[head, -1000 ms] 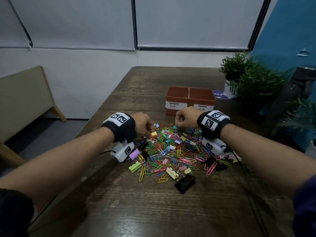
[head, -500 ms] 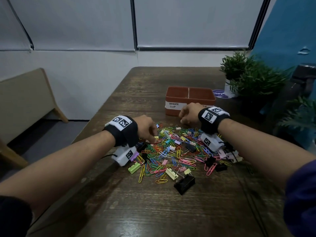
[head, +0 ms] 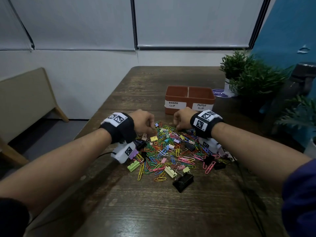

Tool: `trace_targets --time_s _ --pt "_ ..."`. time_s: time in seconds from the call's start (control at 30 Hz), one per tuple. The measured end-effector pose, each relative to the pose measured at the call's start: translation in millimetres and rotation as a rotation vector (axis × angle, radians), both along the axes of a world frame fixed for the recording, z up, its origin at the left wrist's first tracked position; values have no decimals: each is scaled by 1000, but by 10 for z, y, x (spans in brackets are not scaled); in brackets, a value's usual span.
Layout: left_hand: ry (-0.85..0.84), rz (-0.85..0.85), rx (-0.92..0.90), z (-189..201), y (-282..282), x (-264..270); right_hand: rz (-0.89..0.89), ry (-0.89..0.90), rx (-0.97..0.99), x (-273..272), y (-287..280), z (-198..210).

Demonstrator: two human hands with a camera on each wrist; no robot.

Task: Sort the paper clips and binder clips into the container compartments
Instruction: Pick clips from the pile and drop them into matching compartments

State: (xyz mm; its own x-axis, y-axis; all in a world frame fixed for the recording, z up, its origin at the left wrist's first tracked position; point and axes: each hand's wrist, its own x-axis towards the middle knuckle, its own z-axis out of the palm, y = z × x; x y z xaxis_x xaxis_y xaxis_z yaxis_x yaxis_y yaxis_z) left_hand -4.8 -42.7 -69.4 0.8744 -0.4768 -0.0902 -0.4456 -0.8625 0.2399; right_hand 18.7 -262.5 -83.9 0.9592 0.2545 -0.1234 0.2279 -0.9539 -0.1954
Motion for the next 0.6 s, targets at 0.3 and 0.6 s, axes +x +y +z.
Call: trace_targets --time_s 0.3,0.6 --pt "115 99 95 35 205 -19 -123 -164 72 153 -112 86" --pt "12 0 179 -55 -194 -92 89 -13 154 -59 180 44"
